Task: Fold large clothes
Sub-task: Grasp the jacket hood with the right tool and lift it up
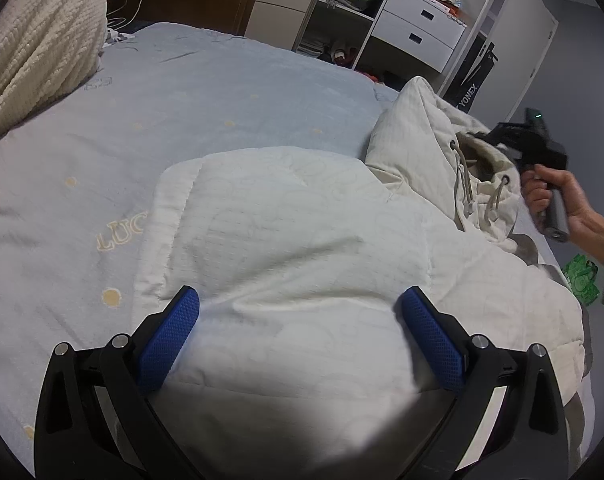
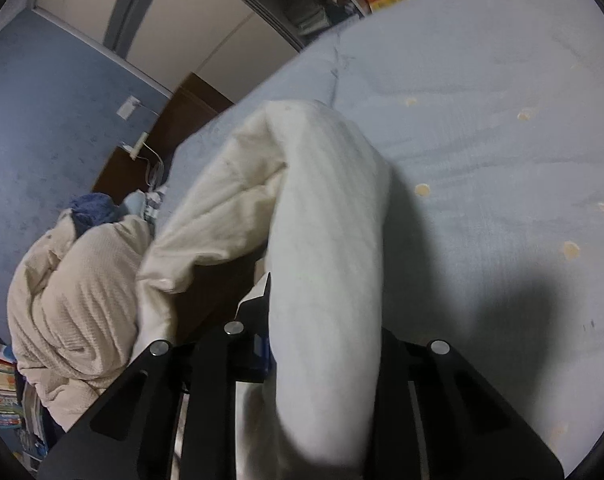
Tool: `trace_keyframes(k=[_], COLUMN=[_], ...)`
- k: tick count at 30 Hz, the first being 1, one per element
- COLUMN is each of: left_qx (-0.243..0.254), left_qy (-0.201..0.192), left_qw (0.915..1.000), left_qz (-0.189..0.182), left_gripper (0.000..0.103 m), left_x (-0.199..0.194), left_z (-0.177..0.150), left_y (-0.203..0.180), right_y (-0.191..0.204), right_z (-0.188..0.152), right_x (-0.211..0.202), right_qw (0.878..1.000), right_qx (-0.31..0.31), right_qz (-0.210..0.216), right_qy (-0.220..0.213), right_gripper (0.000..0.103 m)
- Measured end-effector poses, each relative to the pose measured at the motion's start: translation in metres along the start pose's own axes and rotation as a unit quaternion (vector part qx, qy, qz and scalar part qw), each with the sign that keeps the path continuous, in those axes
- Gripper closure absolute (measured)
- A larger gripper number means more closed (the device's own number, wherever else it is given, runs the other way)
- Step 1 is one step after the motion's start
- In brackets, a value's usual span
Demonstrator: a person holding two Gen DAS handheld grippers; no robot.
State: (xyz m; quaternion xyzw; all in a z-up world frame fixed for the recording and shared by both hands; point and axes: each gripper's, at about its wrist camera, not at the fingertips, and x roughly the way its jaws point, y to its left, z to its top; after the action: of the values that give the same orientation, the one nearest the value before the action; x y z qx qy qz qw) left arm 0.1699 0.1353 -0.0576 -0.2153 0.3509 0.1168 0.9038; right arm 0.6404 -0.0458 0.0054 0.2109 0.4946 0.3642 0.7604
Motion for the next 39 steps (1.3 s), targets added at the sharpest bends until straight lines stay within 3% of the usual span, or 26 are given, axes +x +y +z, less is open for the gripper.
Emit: trace_keyframes(k=[11, 18, 25, 30, 36, 39], left_qx=[-0.01, -0.051, -0.072, -0.12, -0.082, -0.056], left_qy=[-0.006, 0.008, 0.039, 0.062, 0.056, 0.054], left_qw=[0.9999, 0.9986, 0.9965, 0.9907, 0.9949, 0.997], left_qz=[-0.005, -0.003, 0.018, 0.014, 0.018, 0.002], left_gripper=[0.006, 0.007, 0.007, 0.007, 0.007, 0.007], left_x=[-0.003, -0.026, -0.057, -0.077, -0.101, -0.112], left_z=[0.0, -0.01, -0.024, -0.036, -0.034, -0.03], left_y=[0.004, 0.021, 0.031, 0.044, 0.02, 0.001], right_y=[0.079, 0.109, 0.114, 0.111, 0.099, 0.094], right_z=[-0.069, -0.131, -0.189, -0.223, -0.259, -0.269], right_x=[-0.08, -0.117, -0.144, -0.155, -0.164, -0.167], right_qw=[0.998, 0.996, 0.995, 0.993, 0.991, 0.989], right_qx=[-0.046, -0.067, -0.083, -0.104, -0.132, -0.143], right_qz=[0.018, 0.045, 0.051, 0.043, 0.029, 0.021], right_qy=[-0.029, -0.034, -0.03, -0.023, -0.017, -0.016], right_gripper=[0.089, 0.089, 0.089, 0.089, 0.089, 0.089])
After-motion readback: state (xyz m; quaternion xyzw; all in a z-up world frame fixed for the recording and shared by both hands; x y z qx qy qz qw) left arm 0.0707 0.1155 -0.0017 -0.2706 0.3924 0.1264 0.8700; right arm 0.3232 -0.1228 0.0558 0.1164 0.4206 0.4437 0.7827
